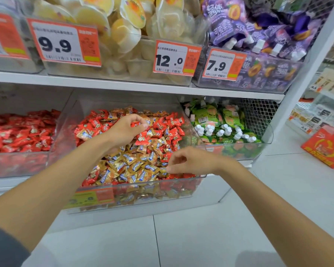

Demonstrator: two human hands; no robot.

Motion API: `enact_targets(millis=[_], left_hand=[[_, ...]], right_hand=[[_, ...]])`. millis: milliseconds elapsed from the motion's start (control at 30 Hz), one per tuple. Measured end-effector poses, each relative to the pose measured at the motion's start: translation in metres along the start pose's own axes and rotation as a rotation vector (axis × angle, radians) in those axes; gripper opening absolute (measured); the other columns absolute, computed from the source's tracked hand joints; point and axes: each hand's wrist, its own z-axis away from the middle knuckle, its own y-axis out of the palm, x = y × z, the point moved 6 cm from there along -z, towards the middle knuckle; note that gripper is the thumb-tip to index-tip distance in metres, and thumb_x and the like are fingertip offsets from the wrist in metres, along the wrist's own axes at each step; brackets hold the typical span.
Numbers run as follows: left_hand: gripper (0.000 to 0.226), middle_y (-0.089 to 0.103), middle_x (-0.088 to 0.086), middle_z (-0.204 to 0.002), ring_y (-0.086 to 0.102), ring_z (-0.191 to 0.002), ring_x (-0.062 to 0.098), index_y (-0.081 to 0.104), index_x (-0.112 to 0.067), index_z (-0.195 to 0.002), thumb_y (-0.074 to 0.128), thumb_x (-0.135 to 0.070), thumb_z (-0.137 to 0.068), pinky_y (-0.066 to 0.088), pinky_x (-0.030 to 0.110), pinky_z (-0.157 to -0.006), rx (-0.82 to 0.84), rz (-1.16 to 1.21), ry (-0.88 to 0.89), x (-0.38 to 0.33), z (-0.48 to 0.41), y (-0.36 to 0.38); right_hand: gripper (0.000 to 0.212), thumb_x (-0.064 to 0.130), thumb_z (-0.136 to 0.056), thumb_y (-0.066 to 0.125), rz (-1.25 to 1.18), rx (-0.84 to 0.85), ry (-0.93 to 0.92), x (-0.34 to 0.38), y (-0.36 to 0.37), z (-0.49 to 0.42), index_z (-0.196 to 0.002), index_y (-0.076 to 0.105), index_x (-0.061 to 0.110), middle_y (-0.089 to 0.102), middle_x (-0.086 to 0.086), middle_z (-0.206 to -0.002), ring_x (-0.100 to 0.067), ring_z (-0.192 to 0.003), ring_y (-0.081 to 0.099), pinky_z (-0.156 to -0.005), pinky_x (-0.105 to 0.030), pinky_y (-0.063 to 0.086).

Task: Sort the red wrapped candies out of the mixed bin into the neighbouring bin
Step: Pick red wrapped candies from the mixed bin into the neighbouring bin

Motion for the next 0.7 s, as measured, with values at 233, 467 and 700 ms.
enact_targets(millis=[233, 467, 700], left_hand=[[0.012, 0.038, -0.001, -0.148, 0.046, -0.126, 0.024, 0.061, -0.014, -0.098, 0.061, -0.026, -0.093, 0.058, 0.045, -0.083, 0.005, 0.174, -0.058, 0.013, 0.003, -0.004], [0.004, 0.041, -0.002, -0.147, 0.047, -0.13, 0.028, 0.068, -0.023, -0.091, 0.066, -0.02, -0.09, 0.052, 0.05, -0.094, 0.036, 0.225, -0.072, 0.019, 0.011, -0.007], [0.012, 0.053, -0.004, -0.134, 0.047, -0.128, 0.022, 0.07, -0.02, -0.098, 0.06, -0.025, -0.093, 0.052, 0.042, -0.094, 0.028, 0.233, -0.09, 0.022, 0.016, -0.005]], right_hand=[[0.037, 0.027, -0.093, 0.064, -0.117, -0.056, -0.033, 0.005, -0.002, -0.004, -0.085, 0.066, -0.009, 0.048, 0.002, -0.059, -0.004, -0.045, 0.037, -0.056, -0.015, 0.038], [0.01, 0.002, -0.098, 0.051, -0.545, -0.192, -0.036, 0.004, -0.021, -0.003, -0.092, 0.059, 0.005, 0.056, -0.01, -0.073, -0.016, -0.067, 0.064, -0.064, -0.026, 0.059], [0.021, 0.022, -0.096, 0.054, -0.32, -0.12, 0.068, -0.001, -0.013, 0.001, -0.08, 0.05, 0.009, 0.047, -0.01, -0.079, -0.022, -0.072, 0.042, -0.064, -0.029, 0.038]])
